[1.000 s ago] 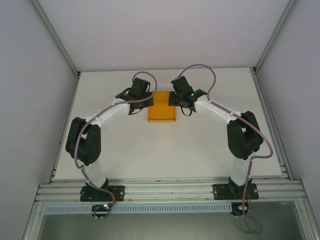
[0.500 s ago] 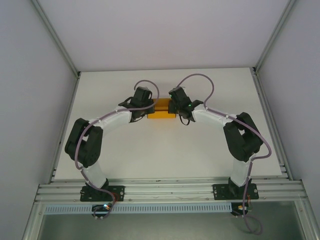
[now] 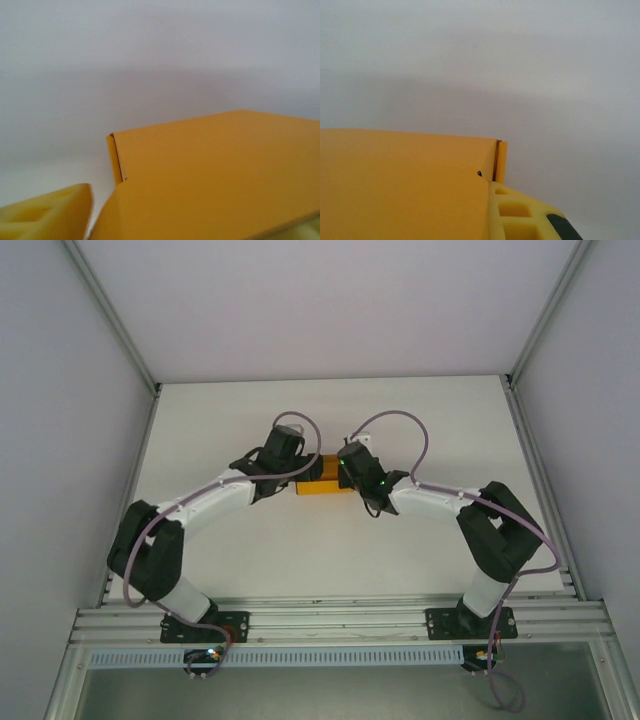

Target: Assemble paper box

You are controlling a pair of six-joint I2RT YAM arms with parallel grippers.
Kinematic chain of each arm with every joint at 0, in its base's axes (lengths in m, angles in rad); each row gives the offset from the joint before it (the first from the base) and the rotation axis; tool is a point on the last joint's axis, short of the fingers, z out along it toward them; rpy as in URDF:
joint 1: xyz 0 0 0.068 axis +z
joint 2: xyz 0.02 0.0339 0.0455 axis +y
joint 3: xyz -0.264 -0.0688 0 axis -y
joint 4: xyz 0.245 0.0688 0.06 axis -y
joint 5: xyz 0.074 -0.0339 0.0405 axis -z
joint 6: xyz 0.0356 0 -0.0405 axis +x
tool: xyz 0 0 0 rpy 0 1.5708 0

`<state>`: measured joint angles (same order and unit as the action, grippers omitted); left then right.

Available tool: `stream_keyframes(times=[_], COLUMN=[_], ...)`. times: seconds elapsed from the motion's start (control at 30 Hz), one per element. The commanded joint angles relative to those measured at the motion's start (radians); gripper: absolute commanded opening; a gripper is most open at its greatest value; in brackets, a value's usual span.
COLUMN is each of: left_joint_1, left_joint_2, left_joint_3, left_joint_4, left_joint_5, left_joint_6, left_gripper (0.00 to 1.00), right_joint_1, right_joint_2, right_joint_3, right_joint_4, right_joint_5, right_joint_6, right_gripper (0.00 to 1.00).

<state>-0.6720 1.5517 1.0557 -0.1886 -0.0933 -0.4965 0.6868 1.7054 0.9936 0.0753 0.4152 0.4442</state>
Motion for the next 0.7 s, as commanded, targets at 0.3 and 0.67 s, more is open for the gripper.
stream_keyframes(times=[0.3, 0.67], left_joint_1=[0.052, 0.215], left_joint_2=[-0.168, 0.076], left_joint_3=[-0.007, -0.030], left_joint_4=[-0.130, 0.029], left_joint_5=[-0.043, 0.305], left_joint_6=[-0.127, -0.243], left_gripper=[1.00, 0.98], right_joint_1=[0.064, 0.115], right_joint_2=[-0.035, -0.037], right_joint_3=[-0.147, -0.237], right_joint_4=[0.137, 0.224], right_joint_5=[0.067, 0.103], right_joint_6=[-0.090, -0.082], right_gripper=[0.02, 0.06])
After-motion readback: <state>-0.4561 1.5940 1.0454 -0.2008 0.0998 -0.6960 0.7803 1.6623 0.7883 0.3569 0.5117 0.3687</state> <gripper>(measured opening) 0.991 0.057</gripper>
